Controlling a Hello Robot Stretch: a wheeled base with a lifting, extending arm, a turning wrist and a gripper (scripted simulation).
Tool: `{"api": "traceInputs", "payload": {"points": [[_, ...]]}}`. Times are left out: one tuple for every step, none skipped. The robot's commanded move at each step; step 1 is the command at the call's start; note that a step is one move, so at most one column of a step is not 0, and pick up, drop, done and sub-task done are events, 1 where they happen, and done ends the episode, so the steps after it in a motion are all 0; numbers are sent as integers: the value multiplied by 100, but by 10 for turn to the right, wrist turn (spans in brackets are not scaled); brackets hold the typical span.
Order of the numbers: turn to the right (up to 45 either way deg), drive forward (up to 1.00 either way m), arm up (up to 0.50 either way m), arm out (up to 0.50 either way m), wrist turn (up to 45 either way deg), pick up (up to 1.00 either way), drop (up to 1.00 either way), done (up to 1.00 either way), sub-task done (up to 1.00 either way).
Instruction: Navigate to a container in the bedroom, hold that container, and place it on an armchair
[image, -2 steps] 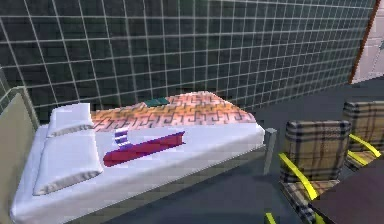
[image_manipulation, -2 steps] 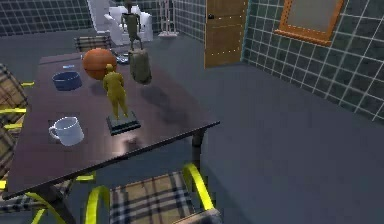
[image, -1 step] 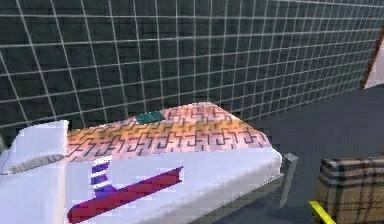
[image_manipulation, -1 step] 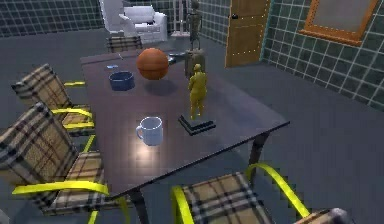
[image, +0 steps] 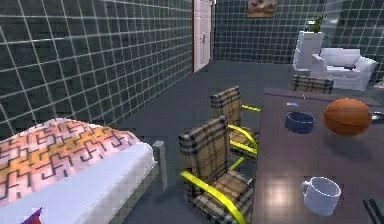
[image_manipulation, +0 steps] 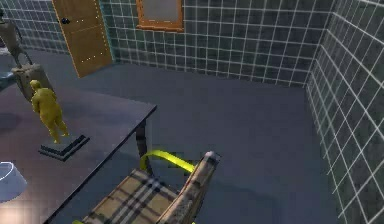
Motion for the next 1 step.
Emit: {"api": "traceInputs", "payload": {"points": [[0,20,0,0,0,0,0,0,0]]}}
